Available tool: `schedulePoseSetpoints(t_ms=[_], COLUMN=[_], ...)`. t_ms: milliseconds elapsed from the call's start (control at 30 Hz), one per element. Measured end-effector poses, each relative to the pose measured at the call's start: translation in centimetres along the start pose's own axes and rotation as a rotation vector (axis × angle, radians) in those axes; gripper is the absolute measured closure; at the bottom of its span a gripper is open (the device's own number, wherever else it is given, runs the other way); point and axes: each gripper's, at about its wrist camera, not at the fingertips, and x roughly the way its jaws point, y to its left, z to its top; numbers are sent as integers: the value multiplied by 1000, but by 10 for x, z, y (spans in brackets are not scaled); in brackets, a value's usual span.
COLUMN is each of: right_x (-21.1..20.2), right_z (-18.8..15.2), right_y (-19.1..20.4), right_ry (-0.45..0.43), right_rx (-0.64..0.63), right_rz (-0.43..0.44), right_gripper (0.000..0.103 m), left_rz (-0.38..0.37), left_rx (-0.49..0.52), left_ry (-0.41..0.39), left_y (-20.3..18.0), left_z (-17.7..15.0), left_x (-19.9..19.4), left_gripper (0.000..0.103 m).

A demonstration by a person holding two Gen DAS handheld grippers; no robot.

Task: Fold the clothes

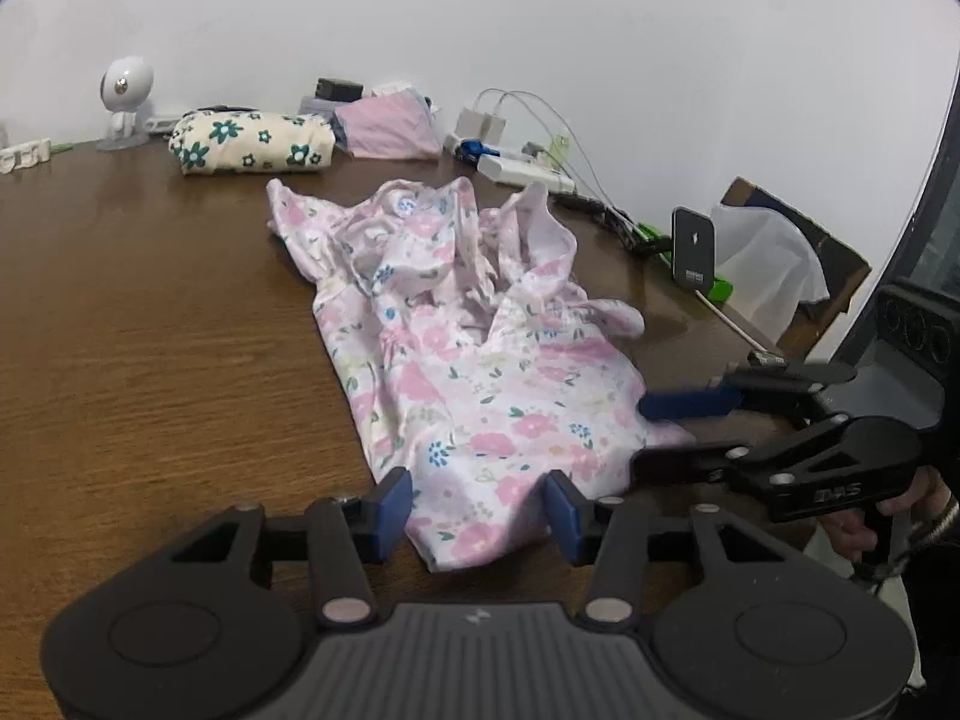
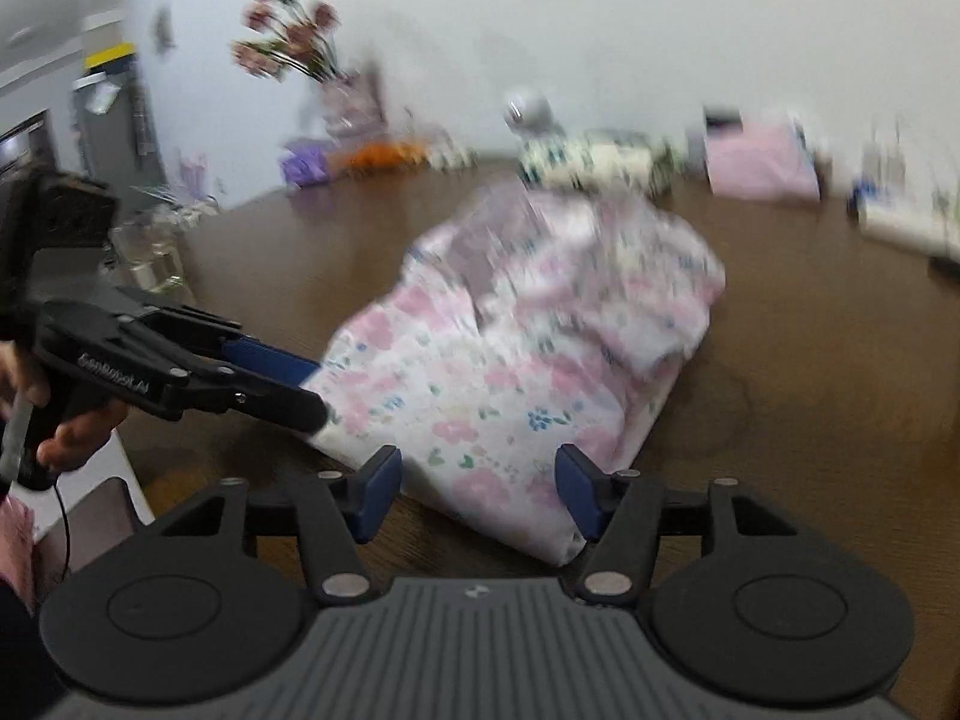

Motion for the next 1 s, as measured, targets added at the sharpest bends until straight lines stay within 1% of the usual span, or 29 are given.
schedulePoseSetpoints(t_ms=[67, 100, 167, 233, 333, 400, 467, 533, 600, 633, 667, 700, 733, 800, 833, 867, 933, 1000], right_x=[5, 5, 2, -4, -21, -36, -52, -66, -79, -84, -91, -94, -98, -104, -107, -107, -102, -94], right_z=[1, 0, -6, -14, -29, -40, -49, -56, -63, -66, -67, -68, -69, -70, -73, -73, -68, -64], right_y=[-2, 3, 18, 29, 39, 42, 42, 41, 47, 51, 56, 57, 58, 59, 59, 58, 57, 55], right_ry=[15, 22, 39, 47, 39, 30, 23, 23, 20, 17, 13, 9, 5, -5, -30, -51, -69, -59], right_rx=[34, 14, -69, -123, -161, -171, -164, -151, -197, -229, -260, -277, -293, -327, -343, -354, -360, -360], right_rz=[-17, -30, -47, -45, -26, -26, -31, -36, -55, -66, -66, -58, -49, -33, -43, -49, -39, -24], right_gripper=[48, 49, 49, 49, 49, 55, 79, 88, 92, 93, 93, 93, 93, 84, 74, 69, 69, 68], left_rz=[10, 16, 16, 9, -5, -20, -30, -34, -22, -15, -6, 4, 15, 28, 32, 36, 43, 35], left_rx=[-21, -26, -13, 1, 37, 59, 79, 89, 104, 121, 144, 183, 229, 352, 409, 458, 546, 555], left_ry=[-2, -2, 5, 13, 39, 58, 61, 36, -4, -19, -32, -41, -52, -83, -95, -102, -105, -58], left_y=[1, 1, -2, -6, -17, -30, -44, -51, -55, -56, -58, -61, -65, -73, -77, -81, -87, -84], left_z=[1, 0, -3, -7, -18, -29, -42, -52, -58, -59, -61, -63, -65, -71, -73, -76, -79, -77], left_x=[0, 0, -3, -7, -17, -26, -36, -45, -55, -60, -65, -69, -74, -80, -81, -78, -70, -59], left_gripper=[62, 64, 77, 81, 84, 85, 84, 83, 77, 65, 48, 42, 41, 41, 40, 40, 41, 52])
